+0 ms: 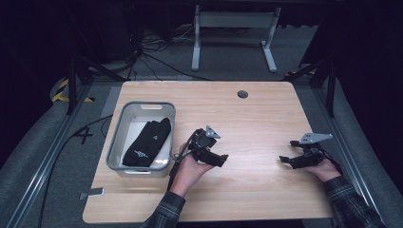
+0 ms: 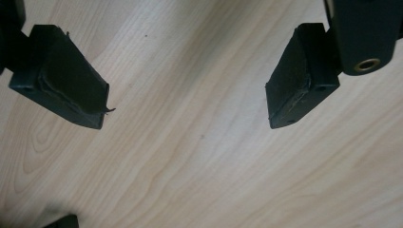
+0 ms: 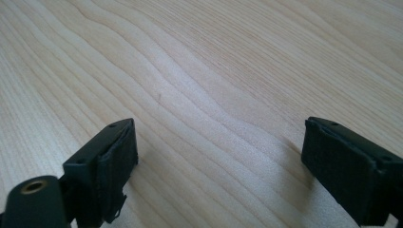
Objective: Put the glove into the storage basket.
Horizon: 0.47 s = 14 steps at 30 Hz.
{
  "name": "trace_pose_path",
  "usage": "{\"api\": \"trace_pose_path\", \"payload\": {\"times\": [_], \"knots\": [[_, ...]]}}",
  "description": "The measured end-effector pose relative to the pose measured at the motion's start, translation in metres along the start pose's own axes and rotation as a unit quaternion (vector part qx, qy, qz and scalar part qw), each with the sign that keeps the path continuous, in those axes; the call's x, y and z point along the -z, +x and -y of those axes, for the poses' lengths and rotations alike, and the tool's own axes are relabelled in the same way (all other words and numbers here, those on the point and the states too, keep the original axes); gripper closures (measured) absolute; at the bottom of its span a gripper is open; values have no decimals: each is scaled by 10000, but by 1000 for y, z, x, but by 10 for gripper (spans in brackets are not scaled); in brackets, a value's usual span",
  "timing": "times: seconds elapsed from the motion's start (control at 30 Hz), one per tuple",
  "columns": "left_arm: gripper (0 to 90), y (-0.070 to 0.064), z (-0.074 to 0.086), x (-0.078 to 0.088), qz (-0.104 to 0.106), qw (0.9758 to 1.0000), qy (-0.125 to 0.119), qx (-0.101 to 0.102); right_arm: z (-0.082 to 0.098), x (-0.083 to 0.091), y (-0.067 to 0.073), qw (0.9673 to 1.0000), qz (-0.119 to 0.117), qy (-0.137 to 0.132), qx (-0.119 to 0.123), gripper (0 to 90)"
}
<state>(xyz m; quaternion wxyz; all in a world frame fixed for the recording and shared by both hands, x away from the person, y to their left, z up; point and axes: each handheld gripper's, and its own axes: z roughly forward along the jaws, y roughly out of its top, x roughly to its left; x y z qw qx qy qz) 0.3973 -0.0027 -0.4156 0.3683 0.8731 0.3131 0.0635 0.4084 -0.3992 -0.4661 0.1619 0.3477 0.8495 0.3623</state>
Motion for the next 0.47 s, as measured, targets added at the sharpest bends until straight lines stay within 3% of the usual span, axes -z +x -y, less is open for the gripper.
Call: {"api": "trace_pose_path", "payload": {"times": [0.17,0.47], "knots": [[151,-8,5,-17,4,9997,223,-101,0,0,0,10000,-1,7,4,124],[147,-13,10,-33,-60,9990,390,-199,0,0,0,10000,-5,10,11,121]]}}
